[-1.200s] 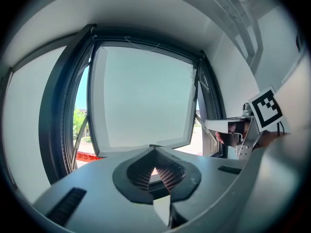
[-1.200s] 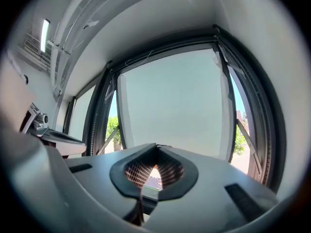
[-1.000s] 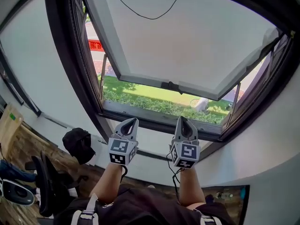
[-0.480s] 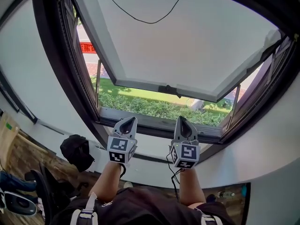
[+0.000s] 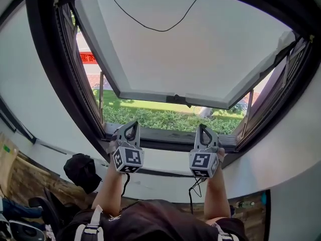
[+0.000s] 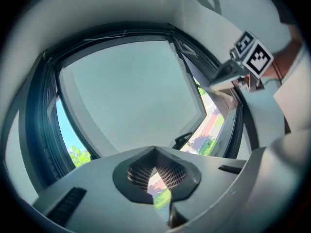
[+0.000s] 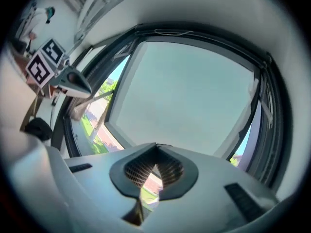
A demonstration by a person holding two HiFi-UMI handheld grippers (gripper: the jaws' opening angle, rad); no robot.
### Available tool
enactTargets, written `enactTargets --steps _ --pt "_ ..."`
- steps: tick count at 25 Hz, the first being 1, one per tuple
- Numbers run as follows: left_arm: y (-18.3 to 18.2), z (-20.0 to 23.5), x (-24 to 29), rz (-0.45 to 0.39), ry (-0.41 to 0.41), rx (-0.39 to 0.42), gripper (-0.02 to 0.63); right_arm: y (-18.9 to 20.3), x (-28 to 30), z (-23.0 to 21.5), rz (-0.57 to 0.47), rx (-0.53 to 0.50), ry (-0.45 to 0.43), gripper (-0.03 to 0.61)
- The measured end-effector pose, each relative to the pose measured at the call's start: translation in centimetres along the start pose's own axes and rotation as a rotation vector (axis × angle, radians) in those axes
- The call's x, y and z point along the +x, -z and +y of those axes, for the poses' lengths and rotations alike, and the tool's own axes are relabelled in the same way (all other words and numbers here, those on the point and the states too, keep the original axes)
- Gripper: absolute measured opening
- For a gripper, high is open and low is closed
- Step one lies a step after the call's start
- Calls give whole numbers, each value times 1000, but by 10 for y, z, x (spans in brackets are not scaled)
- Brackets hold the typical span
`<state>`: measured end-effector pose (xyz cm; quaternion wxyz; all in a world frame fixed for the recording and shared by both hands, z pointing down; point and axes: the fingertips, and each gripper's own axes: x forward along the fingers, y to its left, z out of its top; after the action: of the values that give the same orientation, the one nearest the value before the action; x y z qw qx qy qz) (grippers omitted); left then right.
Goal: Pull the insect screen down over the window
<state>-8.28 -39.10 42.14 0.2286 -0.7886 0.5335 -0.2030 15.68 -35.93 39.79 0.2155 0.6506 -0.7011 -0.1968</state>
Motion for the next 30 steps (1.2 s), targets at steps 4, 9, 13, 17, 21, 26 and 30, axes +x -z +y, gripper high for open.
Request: enactTargets --steps 4,9,13,17,21,26,30 --pt "-6 27 6 -22 -94 177 10 1 1 -31 36 -283 160 5" --pt "-37 69 10 -98 -166 233 64 -16 -12 -88 16 -395 327 8" --pt "-67 96 12 -140 -199 314 141 -44 -25 -133 -31 -463 428 8" --pt "-97 121 9 -174 -257 390 147 -67 -33 -170 -39 -532 466 46" --pt "-123 143 4 -186 -308 415 147 -92 -40 -198 -52 -592 499 60" --pt "-160 177 -5 -201 -361 491 147 -127 -44 -221 -94 -582 509 60" --pt "-194 203 -20 -213 -388 557 147 -164 -50 -239 -136 -593 517 74"
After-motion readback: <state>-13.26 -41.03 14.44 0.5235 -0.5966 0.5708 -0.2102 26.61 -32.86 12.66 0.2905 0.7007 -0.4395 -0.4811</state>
